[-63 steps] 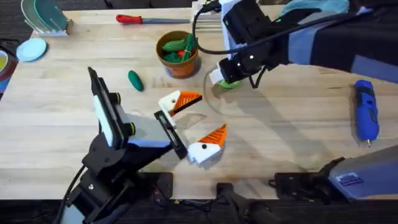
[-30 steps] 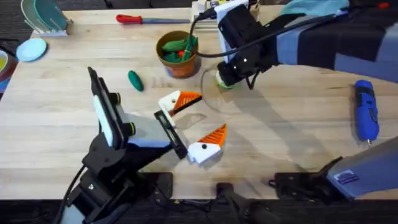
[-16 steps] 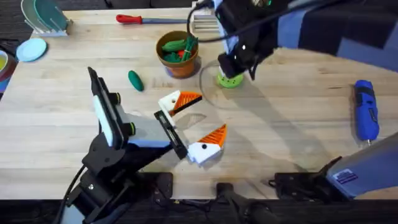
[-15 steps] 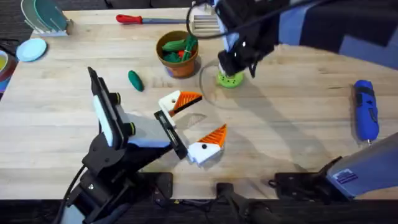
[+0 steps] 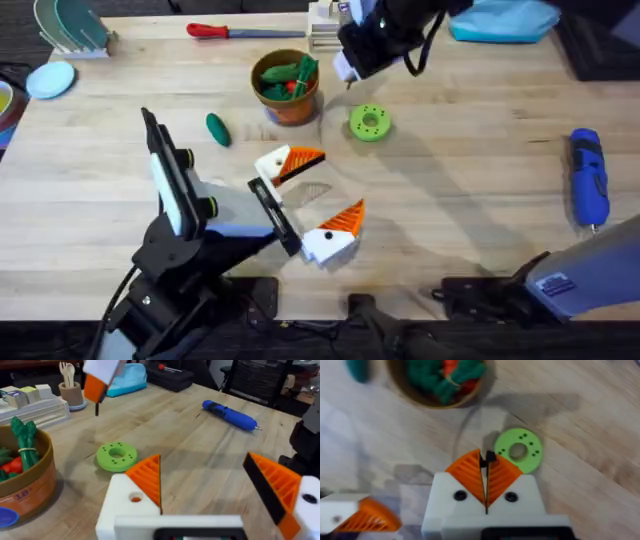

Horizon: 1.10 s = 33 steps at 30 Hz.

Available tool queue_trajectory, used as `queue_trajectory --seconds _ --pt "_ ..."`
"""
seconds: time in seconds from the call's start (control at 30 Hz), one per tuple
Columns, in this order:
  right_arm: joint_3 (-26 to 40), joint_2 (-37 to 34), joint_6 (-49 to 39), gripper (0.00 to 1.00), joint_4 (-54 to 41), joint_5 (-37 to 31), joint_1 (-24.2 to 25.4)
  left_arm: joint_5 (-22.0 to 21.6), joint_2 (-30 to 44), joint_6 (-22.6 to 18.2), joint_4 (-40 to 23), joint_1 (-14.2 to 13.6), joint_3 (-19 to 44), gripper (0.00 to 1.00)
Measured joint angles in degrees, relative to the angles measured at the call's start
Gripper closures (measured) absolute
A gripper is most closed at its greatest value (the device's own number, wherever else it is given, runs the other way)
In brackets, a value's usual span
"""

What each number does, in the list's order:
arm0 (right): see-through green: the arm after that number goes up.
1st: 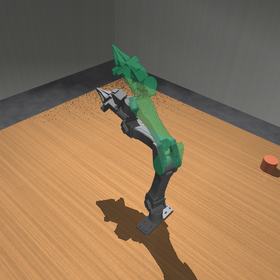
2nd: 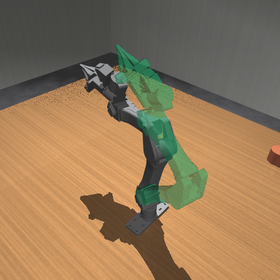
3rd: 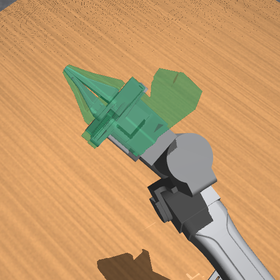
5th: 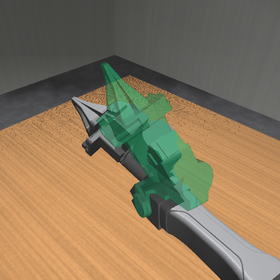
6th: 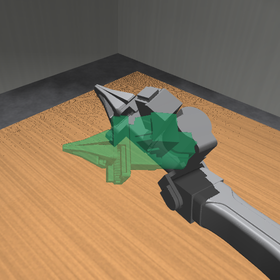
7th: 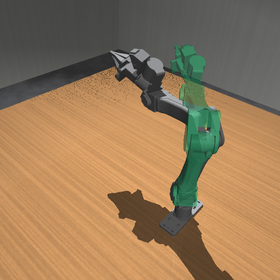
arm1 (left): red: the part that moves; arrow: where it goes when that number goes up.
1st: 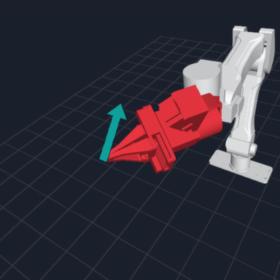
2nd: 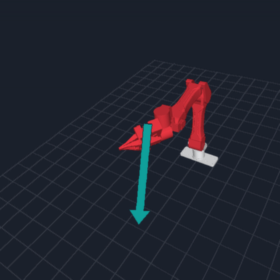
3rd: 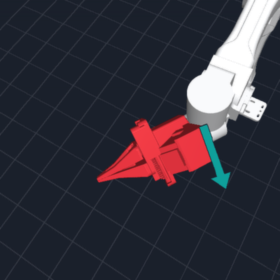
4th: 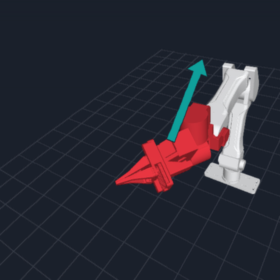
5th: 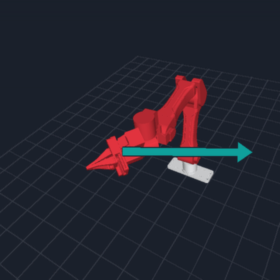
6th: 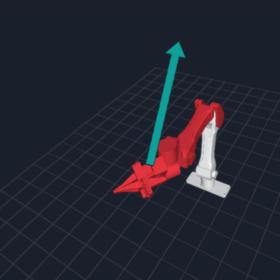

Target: Pick up the gripper from the table and insert it into the empty holder that is missing its gripper. Then pick up a screw, insert it into the mounting hole, and use the screwdriver to tighten it. Finally, clean up the table by picking up the vegetable and placing it into the bucket.

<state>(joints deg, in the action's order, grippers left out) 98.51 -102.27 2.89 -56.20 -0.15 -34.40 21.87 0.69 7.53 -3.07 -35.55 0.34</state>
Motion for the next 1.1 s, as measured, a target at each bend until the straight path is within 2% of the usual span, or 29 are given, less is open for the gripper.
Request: queue_trajectory --seconds 0.23,0.57,0.83,1.1 --pt "5.47 1.42 -0.24 0.995 -4.8 4.57 -5.86 0.0 0.0 0.0 0.0 0.0 0.0 0.008" --pt "6.07 1.51 -0.34 0.995 -5.23 6.24 -16.61 0.0 0.0 0.0 0.0 0.0 0.0 0.008" --pt "6.07 1.52 0.71 0.995 -5.9 6.99 -18.2 -0.02 0.0 -0.04 0.0 0.0 0.0 0.008" --pt "6.53 1.52 1.4 0.995 -10.22 7.14 -18.2 -0.02 0.0 -2.59 -0.02 0.0 0.0 0.008"
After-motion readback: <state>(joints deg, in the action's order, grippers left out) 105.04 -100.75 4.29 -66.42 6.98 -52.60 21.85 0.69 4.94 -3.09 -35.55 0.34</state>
